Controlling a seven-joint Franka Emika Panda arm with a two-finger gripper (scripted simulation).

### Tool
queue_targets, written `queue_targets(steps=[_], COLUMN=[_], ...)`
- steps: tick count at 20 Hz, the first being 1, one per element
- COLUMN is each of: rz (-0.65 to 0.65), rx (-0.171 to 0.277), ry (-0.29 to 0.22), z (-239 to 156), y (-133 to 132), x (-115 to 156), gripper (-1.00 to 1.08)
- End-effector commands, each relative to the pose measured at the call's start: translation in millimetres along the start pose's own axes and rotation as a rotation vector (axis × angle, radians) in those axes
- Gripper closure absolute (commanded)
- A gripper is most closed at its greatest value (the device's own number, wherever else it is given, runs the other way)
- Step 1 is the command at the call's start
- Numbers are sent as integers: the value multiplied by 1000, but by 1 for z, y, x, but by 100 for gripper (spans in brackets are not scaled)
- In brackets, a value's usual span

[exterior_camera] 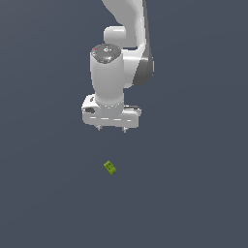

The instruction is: Pick up the object and move it to a goal position.

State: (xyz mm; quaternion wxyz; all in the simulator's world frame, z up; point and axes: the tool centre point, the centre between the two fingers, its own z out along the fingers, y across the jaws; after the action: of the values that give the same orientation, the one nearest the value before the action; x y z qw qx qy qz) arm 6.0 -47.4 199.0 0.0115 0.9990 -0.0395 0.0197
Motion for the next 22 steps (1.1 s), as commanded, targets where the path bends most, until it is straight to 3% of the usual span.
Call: queue_targets(steps=[1, 22], rz=[0, -82], rx=[0, -13], ry=[0, 10], z=[0, -3], y=[0, -3], x=[0, 10], gripper=[-92, -92])
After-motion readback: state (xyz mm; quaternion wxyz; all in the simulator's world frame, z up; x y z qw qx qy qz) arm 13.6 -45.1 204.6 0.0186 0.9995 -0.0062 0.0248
